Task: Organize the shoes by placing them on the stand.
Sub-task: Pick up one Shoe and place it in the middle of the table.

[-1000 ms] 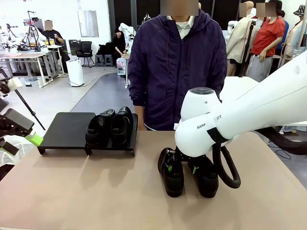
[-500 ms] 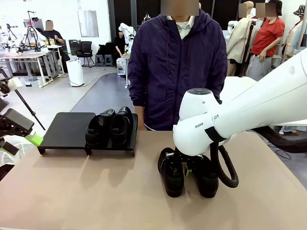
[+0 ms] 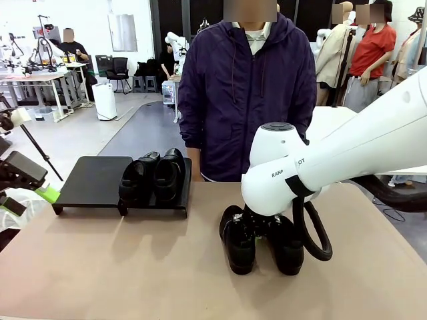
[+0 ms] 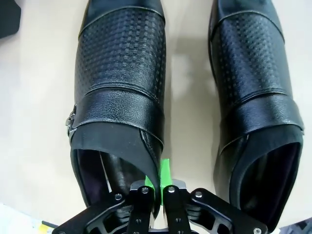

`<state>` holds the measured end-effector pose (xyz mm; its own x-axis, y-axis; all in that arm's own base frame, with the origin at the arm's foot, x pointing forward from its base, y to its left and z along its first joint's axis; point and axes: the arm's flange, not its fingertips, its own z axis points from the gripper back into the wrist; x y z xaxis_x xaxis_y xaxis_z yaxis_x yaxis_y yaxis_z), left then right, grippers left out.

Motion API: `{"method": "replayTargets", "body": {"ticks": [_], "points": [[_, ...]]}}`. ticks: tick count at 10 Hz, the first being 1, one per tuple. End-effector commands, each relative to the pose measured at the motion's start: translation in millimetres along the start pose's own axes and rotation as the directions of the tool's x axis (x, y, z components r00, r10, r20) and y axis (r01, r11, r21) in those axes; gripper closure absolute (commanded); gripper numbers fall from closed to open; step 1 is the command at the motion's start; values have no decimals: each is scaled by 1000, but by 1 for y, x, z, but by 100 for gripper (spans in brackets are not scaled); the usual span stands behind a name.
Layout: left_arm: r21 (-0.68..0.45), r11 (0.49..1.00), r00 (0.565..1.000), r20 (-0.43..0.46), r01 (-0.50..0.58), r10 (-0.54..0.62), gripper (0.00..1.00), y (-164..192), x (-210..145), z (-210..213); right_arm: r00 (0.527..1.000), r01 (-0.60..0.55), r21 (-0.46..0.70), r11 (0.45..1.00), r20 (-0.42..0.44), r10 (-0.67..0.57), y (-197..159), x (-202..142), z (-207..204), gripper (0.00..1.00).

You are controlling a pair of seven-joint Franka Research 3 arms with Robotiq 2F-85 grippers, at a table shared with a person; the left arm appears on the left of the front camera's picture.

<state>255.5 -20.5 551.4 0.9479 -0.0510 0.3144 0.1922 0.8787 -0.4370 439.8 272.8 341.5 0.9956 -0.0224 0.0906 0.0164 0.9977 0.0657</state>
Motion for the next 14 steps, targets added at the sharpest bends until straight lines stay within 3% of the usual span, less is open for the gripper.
{"method": "replayTargets", "body": {"ticks": [1, 3, 5, 7, 11, 14], "points": [[-2, 1000, 1000, -4, -9, 9, 0, 2, -1, 2, 1000, 11, -44, 999, 13, -10, 9, 0, 14, 100], [-2, 1000, 1000, -4, -9, 9, 0, 2, -1, 2, 999, 30, -62, 998, 31, -28, 9, -19, 59, 100], [-2, 1000, 1000, -4, -9, 9, 0, 2, -1, 2, 998, 48, 35, 998, 37, -49, 11, -62, 126, 100], [-2, 1000, 1000, -4, -9, 9, 0, 2, -1, 2, 995, 57, 130, 990, 73, -67, 18, -112, 158, 100], [-2, 1000, 1000, -4, -9, 9, 0, 2, -1, 2, 996, -26, 166, 986, -79, 39, 66, -168, 123, 100], [-2, 1000, 1000, -4, -9, 9, 0, 2, -1, 2, 980, -12, 152, 988, -195, 41, 107, -156, 84, 100]]}}
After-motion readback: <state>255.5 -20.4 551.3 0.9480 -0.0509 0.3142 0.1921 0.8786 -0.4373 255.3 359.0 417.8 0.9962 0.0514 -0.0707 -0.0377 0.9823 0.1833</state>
